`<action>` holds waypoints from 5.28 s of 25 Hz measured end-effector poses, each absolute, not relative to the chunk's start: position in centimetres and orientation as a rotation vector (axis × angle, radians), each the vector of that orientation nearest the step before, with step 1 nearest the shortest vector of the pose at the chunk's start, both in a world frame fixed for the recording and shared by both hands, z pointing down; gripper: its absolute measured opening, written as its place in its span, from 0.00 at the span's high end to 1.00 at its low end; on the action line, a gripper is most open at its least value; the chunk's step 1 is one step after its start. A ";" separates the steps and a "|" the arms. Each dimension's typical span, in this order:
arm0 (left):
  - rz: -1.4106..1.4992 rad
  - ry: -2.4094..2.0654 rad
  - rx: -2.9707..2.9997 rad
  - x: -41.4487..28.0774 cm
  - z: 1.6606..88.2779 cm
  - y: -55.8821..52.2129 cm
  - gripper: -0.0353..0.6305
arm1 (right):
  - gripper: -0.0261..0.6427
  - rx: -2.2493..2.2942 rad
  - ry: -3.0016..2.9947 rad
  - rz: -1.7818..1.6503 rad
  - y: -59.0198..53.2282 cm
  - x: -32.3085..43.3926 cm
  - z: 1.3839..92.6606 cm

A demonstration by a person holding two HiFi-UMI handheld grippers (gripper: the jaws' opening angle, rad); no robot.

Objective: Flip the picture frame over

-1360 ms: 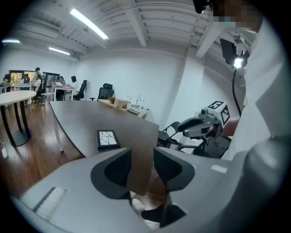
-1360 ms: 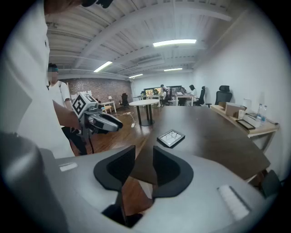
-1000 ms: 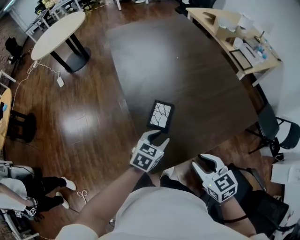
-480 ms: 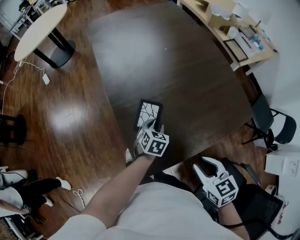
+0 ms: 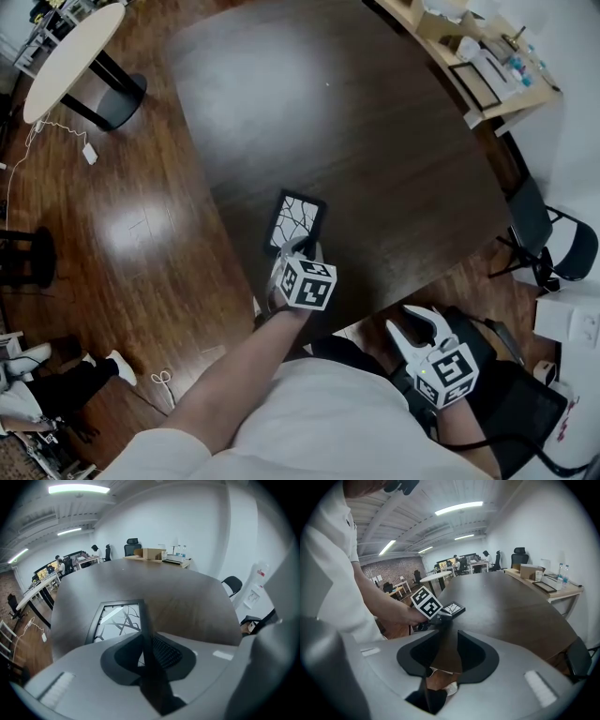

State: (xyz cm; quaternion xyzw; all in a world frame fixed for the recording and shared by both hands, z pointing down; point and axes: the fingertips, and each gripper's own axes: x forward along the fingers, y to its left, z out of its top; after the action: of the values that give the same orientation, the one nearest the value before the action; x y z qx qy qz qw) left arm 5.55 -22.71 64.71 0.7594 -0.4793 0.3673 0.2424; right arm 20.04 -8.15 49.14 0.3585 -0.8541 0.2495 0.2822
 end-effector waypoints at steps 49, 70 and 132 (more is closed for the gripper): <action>-0.484 -0.030 1.503 2.2 55.7 -23.6 0.85 | 0.78 1.255 -2.049 0.698 -5.9 8.6 47.0; -0.313 -0.092 1.580 -0.3 58.6 -24.0 0.87 | 0.78 1.313 -2.050 0.718 -5.3 7.3 47.6; 0.236 -0.931 2.572 -6.7 37.7 14.6 0.94 | 0.79 1.130 -2.466 0.467 16.1 11.8 43.6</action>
State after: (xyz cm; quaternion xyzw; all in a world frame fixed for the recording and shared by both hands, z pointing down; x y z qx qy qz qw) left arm -6.68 14.59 37.74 0.9184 -0.3326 0.0845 0.1968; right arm 11.80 16.12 43.59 0.4028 -0.8790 0.1665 0.1934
